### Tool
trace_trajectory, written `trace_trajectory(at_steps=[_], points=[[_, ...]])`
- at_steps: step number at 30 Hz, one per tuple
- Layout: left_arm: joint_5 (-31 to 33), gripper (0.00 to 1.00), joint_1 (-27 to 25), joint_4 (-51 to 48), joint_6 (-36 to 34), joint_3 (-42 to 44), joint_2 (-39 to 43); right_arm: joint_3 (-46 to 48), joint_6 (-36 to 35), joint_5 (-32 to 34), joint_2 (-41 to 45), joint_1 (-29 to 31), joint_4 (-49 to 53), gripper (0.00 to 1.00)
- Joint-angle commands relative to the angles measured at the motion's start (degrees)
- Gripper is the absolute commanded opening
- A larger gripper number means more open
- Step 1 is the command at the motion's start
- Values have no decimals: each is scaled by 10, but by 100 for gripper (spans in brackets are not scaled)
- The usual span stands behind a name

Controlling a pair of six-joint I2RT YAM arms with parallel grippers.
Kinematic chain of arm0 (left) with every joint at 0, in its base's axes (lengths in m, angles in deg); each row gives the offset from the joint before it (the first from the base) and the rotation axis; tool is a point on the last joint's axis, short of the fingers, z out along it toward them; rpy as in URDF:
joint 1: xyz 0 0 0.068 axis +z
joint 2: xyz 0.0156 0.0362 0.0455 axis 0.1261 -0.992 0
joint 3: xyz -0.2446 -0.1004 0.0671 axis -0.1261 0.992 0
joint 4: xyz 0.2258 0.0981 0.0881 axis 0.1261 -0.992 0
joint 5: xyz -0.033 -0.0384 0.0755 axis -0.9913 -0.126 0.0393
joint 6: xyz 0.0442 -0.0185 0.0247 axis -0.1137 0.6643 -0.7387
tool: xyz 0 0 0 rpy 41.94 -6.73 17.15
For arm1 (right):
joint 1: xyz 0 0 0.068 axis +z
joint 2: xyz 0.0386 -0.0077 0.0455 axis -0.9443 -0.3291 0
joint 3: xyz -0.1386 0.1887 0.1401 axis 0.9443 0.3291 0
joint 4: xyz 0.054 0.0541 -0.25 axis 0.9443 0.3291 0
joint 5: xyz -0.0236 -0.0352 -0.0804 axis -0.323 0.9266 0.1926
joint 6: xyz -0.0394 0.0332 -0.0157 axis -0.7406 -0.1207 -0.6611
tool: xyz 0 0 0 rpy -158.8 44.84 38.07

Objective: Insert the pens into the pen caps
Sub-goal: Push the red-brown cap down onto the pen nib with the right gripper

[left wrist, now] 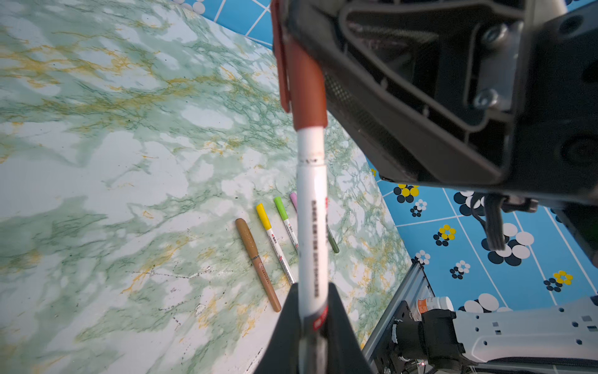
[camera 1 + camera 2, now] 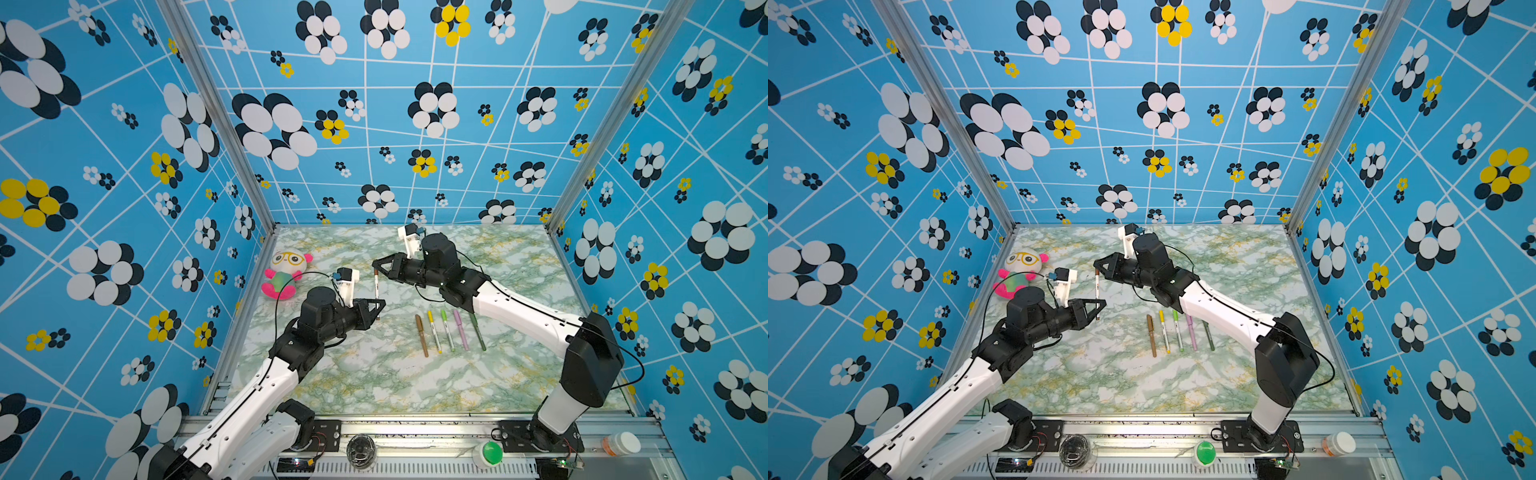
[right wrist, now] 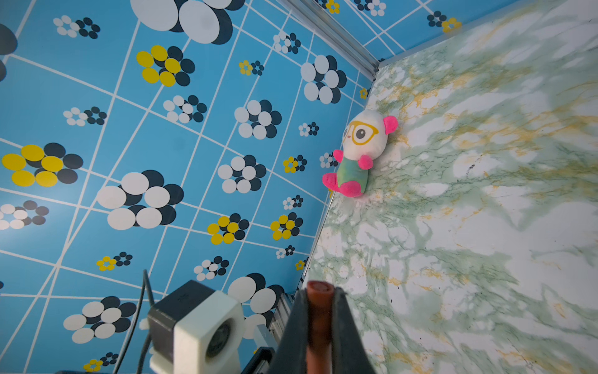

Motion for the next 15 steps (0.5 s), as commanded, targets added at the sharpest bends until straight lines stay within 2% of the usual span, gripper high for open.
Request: trace_trajectory(at_steps=[1, 7, 11, 15], points=[[24, 0, 2, 49, -68, -62, -9, 13, -18, -65, -4, 21, 61, 0], [64, 0, 7, -3, -152, -110, -13, 18, -56, -110, -14, 24, 108, 0], [79, 0, 18, 1, -163, -123, -20, 33, -55, -138, -21, 26, 112, 0], [95, 0, 28, 26, -161, -135, -30, 50, -45, -128, -28, 29, 131, 0]])
